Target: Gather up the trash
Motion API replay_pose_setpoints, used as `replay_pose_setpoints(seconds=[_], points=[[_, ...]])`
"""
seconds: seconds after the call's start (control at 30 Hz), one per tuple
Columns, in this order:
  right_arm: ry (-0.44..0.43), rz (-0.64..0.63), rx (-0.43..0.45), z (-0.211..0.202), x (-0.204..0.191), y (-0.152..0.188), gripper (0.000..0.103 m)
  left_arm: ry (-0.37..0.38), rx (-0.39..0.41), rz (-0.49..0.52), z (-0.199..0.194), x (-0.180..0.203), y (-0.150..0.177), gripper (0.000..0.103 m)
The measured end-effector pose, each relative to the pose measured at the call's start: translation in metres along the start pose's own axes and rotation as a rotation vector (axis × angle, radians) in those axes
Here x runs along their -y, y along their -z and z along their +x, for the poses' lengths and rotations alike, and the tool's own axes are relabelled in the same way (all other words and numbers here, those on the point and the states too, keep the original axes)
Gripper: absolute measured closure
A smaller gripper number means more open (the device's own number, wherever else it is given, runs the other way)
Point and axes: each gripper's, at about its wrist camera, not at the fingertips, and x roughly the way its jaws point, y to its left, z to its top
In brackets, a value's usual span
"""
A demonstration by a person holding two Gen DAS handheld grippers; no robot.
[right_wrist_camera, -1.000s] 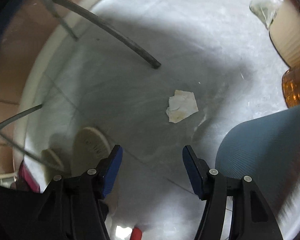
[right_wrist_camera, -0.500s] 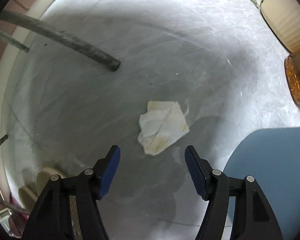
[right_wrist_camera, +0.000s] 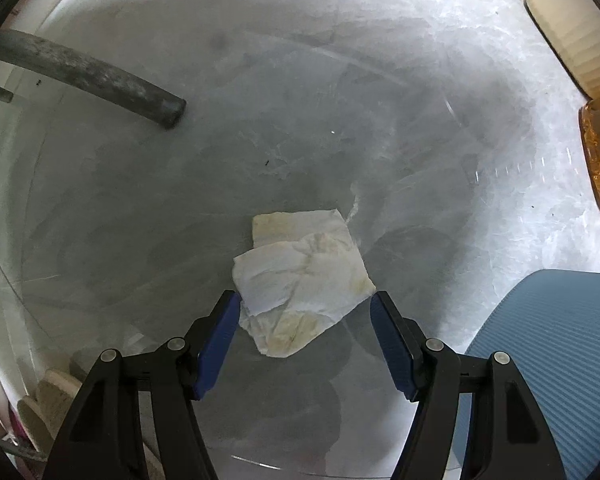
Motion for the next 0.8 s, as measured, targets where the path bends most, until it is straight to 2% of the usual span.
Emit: replay_pose_setpoints(seconds=[0.2,0.3,0.4,0.43,0.47,0.53,0.67,0.8], points=[[-0.031,0.015,0.005,0.003,-0.003,-0.007,0.036,0.001,-0.001,0.000,0.000,0.000,0.000,0.057],[-0.033,-0.007,0.010,0.000,-0.004,-0.006,0.042,0.000,0.000,0.000,0.000,0.000,0.000,0.057],[-0.035,-0.035,0.012,-0.002,-0.005,-0.002,0.054,0.002,0.000,-0.002,0.001,0.001,0.001,0.056],[-0.035,-0.046,0.011,-0.004,-0.007,0.000,0.065,0.003,0.000,-0.002,0.001,0.001,0.000,0.056],[-0.036,-0.059,0.008,-0.006,-0.009,0.003,0.080,0.003,0.000,-0.003,0.002,0.001,0.000,0.056],[-0.044,-0.085,-0.015,-0.008,-0.012,0.009,0.091,0.004,0.000,-0.003,0.002,0.001,0.001,0.056],[-0.078,-0.123,-0.061,-0.009,-0.020,0.033,0.095,0.008,0.001,-0.005,0.002,0.000,0.001,0.056],[-0.138,-0.149,-0.058,-0.032,-0.025,0.059,0.095,0.008,0.001,-0.006,0.002,0.001,0.001,0.056]])
